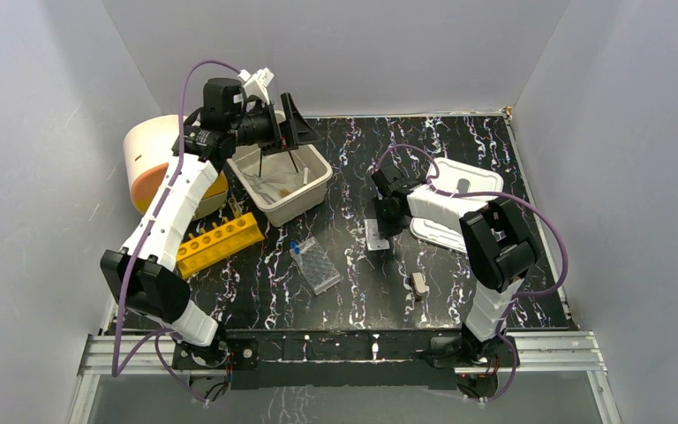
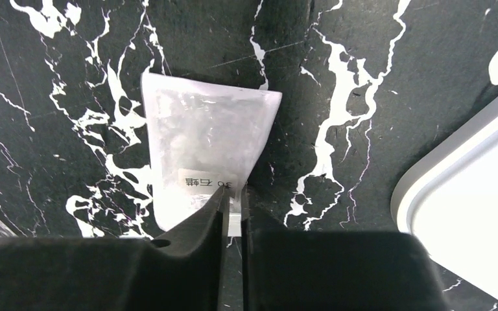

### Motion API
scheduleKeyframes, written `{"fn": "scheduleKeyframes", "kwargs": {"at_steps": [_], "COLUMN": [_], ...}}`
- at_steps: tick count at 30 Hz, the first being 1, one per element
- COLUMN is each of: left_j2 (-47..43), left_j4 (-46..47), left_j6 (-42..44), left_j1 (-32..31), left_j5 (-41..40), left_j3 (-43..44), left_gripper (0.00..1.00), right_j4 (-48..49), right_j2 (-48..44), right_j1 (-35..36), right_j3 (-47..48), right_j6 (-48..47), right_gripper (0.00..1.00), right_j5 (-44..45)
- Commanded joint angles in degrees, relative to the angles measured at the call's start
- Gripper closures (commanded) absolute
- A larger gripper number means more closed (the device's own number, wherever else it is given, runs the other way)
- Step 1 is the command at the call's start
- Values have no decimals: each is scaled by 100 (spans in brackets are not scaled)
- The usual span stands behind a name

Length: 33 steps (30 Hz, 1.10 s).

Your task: Organize the chemistry lab equipment

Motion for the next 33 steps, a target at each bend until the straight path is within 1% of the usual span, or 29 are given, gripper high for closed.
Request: {"fn": "scheduleKeyframes", "kwargs": {"at_steps": [1,3,4,8,12,21,22,23,27,30,32,33], "left_j2": [-254,-254,-259,-268,-292,-305,-279,-253,-223,-209,-166,-134], "left_j4": [96,102,103,193,293,681,726,755,1058,1284,1535,1680], "left_j6": [-143,-151,-166,-250,-313,-614,-633,-634,-783,-955,-1176,-1319], "left_j1": [0,-5,-10,-30,-102,-401,-482,-561,-787,-842,-862,-880], "left_j5": [146,143,143,211,205,-196,-225,-279,-326,-294,-160,-123], "left_j3": [-45,-63,-72,-196,-378,-1016,-1052,-1073,-1273,-1455,-1597,-1667], "left_gripper": [10,9,8,7,7,7,6,2,2,2,2,3], "right_j4": [277,329,356,447,560,1198,1219,1244,1455,1623,1728,1817], "right_j2": [204,178,152,-101,-549,-1766,-1853,-1934,-2283,-2503,-2631,-2702], "right_j1": [44,36,36,37,42,16,14,11,11,17,12,11], "right_j3": [-188,-193,-204,-177,-127,-92,-39,18,146,188,187,145], "right_j6": [-74,-54,-45,-23,-36,86,103,110,103,105,152,172], "right_gripper": [89,100,100,100,100,100,100,100,100,100,100,100], "right_j5": [-31,-16,12,69,-78,-312,-342,-348,-776,-1063,-1226,-1295]}}
